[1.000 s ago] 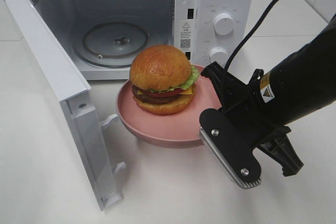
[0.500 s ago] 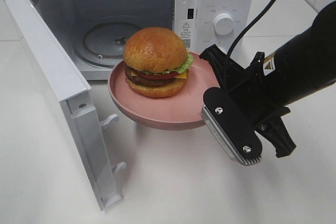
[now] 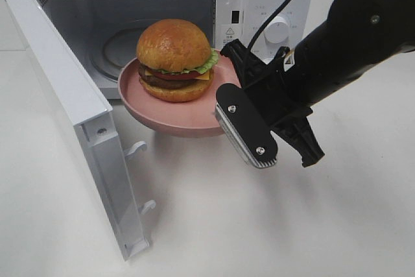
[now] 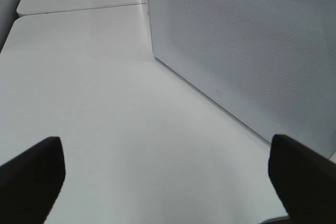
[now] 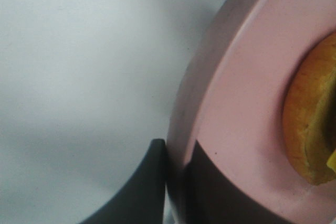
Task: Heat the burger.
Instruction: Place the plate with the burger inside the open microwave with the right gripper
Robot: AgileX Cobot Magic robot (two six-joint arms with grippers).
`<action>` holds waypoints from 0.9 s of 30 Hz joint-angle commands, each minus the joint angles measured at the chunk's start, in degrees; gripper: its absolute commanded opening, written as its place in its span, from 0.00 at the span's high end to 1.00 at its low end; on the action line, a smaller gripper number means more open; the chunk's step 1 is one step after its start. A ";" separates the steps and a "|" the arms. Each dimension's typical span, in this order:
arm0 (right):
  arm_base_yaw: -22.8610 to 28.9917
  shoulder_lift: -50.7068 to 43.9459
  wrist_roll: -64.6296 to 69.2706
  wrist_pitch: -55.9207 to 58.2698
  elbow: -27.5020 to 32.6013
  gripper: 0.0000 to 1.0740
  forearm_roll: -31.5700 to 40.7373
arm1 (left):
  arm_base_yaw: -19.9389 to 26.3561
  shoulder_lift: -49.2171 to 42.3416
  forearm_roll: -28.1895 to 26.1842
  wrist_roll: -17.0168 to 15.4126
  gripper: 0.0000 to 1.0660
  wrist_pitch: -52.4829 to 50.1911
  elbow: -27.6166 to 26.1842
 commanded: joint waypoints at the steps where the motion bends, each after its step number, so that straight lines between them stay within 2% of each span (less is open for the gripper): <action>1: -0.29 2.46 -0.23 -2.92 -3.38 1.00 0.52 | -0.23 -1.03 -0.06 0.00 0.08 -0.57 0.17; 11: 1.15 8.59 0.57 -2.92 -10.83 1.00 0.46 | -0.23 -1.03 -0.06 0.00 0.08 -0.57 0.17; 20: 1.15 12.95 2.06 -2.98 -15.13 1.00 -0.11 | -0.23 -1.03 -0.06 0.00 0.08 -0.57 0.17; 27: 1.15 16.44 8.08 -2.86 -19.65 1.00 -5.27 | -0.23 -1.03 -0.06 0.00 0.08 -0.57 0.17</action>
